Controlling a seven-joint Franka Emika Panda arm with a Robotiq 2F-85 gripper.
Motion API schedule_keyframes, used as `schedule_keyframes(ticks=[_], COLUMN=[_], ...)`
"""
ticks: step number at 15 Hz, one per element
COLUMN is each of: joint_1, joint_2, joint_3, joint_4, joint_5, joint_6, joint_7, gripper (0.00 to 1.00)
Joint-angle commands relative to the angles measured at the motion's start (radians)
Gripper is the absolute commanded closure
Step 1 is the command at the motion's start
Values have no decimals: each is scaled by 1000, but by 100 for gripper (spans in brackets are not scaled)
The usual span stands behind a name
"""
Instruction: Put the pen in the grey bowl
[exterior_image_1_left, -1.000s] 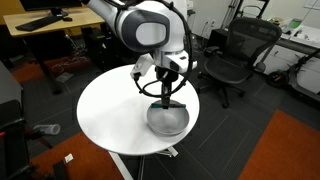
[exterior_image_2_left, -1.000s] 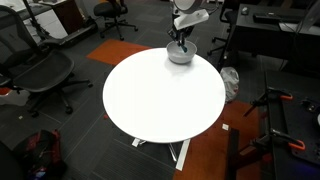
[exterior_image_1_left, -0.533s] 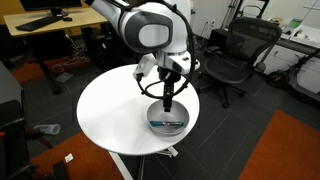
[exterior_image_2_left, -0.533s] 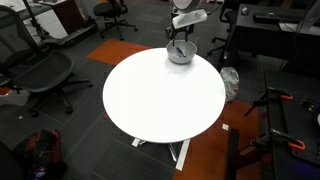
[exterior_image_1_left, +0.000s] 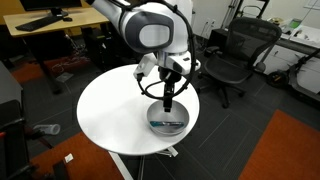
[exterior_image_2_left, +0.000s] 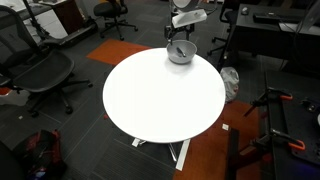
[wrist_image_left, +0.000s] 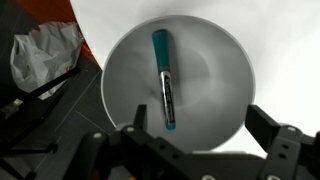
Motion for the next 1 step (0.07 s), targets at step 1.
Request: schedule_keyframes(ticks=[1], joint_1=[-5], joint_2=[2], joint_3=[4], joint_4=[4], joint_5=[-1], joint_6=[-3], joint_7=[0], gripper=[0])
